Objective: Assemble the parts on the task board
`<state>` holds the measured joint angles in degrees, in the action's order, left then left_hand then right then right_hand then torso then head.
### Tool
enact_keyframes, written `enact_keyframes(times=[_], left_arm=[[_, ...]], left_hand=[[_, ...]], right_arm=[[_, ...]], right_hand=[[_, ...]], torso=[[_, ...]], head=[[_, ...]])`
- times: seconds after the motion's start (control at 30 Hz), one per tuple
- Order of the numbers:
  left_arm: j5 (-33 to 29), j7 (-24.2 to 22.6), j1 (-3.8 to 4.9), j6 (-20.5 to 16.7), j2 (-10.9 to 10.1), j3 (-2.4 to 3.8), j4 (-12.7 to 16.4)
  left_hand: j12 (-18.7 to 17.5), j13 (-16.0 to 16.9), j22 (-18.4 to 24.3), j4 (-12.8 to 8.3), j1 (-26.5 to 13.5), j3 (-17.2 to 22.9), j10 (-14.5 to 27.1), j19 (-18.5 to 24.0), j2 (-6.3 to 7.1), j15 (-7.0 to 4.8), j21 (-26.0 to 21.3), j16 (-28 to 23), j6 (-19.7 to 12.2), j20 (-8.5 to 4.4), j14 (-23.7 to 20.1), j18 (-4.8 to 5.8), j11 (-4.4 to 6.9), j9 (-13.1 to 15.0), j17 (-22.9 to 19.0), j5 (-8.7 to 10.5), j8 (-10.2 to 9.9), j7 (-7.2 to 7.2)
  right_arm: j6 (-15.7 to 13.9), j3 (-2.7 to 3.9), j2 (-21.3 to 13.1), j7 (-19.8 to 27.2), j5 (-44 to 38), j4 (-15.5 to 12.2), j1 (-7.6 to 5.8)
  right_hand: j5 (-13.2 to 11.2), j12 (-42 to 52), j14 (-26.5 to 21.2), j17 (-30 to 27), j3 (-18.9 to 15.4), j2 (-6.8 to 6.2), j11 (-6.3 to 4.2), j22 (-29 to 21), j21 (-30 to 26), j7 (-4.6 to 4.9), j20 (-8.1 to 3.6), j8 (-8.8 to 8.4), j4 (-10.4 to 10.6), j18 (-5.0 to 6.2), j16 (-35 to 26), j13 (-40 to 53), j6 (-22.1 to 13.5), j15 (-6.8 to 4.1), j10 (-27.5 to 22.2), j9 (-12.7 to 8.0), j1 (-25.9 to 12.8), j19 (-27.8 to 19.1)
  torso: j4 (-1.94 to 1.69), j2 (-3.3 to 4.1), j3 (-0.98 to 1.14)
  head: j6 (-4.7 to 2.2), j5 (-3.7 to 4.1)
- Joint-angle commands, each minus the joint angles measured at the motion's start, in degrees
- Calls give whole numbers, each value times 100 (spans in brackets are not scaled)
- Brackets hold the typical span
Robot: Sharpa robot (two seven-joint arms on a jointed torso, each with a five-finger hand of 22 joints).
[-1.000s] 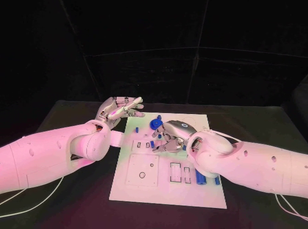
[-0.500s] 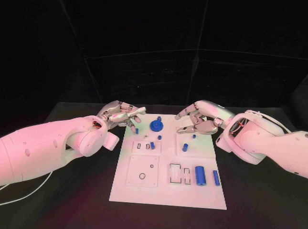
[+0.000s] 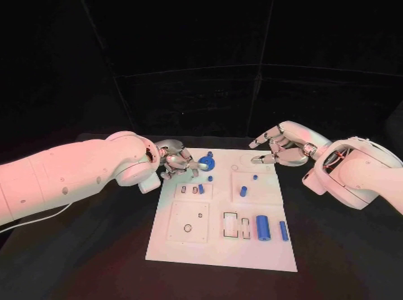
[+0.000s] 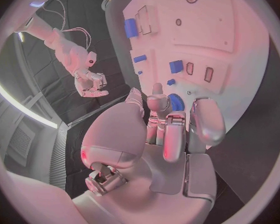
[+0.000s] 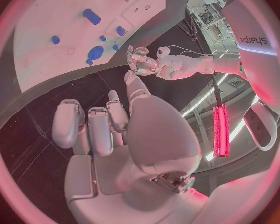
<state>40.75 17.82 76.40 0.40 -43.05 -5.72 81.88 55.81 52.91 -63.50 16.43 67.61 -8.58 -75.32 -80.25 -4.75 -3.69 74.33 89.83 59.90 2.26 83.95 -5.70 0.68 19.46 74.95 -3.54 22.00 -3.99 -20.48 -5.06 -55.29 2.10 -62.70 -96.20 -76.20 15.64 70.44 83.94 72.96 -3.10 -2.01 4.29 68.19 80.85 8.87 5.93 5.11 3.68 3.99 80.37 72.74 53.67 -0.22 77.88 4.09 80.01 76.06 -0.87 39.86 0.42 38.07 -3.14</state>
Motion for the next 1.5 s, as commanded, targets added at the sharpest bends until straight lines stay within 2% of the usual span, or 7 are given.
enact_keyframes(times=[0.03,0.07,0.27,0.6,0.8,1.17,1.5], left_arm=[[703,1218,76,476,180,-21,-65],[720,1314,102,492,237,-49,-85],[865,1725,203,605,532,-152,-212],[1021,2126,280,954,838,-256,-388],[1038,2170,295,1040,951,-283,-431],[1042,2186,300,1104,1091,-363,-518],[1100,2192,300,1221,1199,-372,-608]], left_hand=[[274,235,-422,12,-32,-141,86,-90,-54,-20,286,17,-195,9,605,135,-20,232,1505,28,270,7],[341,285,-496,15,-37,-204,112,-94,-67,-5,338,17,-264,2,605,138,-26,328,1505,23,385,18],[451,350,-859,19,-90,-357,135,-224,-88,-31,559,17,-382,0,605,202,-17,552,1505,26,645,44],[414,282,-945,7,-76,-414,203,-293,-150,-49,612,17,-494,-13,605,219,-6,688,1505,17,781,47],[446,309,-1003,9,-73,-424,187,-322,-161,-52,645,17,-505,-16,605,230,-2,720,1505,18,817,52],[535,377,-1083,21,-181,-522,147,-366,-174,-62,687,17,-547,-26,605,246,10,819,1505,23,923,65],[567,376,-1112,-66,136,-401,160,-379,-223,-72,694,17,-645,-38,605,250,21,954,1505,8,1052,76]], right_arm=[[43,4,-8,-270,127,17,-17],[40,4,-4,-295,126,26,-18],[22,4,39,-394,118,70,-21],[12,4,93,-496,81,128,-22],[20,4,132,-525,54,166,-22],[48,4,191,-558,43,212,-21],[62,4,204,-584,42,229,-21]], right_hand=[[47,-36,228,-12,-42,-7,-51,-9,-40,0,-1,37,-4,74,-26,-3,27,-26,4,-3,70,-44],[96,-37,229,-14,-52,-1,-53,-13,-44,-1,-3,38,-4,74,-30,-5,29,-27,7,-4,80,-44],[197,-38,230,-21,-68,10,-55,-20,-50,-3,-7,40,-2,75,-41,-7,32,-31,12,-6,97,-43],[240,-30,231,-23,-84,11,-57,-23,-53,-4,-8,41,6,75,-45,-1,35,-32,21,-6,92,-42],[251,-31,232,-21,-87,12,-57,-23,-54,-4,-8,42,9,75,-44,-2,35,-32,21,-7,89,-41],[268,-46,230,-33,-104,9,-57,-42,-63,-4,-9,41,22,79,-53,-16,34,-32,14,-7,73,-52],[268,-46,230,-33,-104,9,-57,-42,-63,-4,-9,41,22,79,-53,-16,34,-32,14,-7,73,-52]], torso=[[6,-1,1],[-3,2,0],[-2,6,-1],[-2,8,-3],[-9,8,-6],[1,4,-2],[-4,6,-5]], head=[[-7,6],[-4,14],[16,16],[62,6],[86,14],[120,-11],[144,-7]])
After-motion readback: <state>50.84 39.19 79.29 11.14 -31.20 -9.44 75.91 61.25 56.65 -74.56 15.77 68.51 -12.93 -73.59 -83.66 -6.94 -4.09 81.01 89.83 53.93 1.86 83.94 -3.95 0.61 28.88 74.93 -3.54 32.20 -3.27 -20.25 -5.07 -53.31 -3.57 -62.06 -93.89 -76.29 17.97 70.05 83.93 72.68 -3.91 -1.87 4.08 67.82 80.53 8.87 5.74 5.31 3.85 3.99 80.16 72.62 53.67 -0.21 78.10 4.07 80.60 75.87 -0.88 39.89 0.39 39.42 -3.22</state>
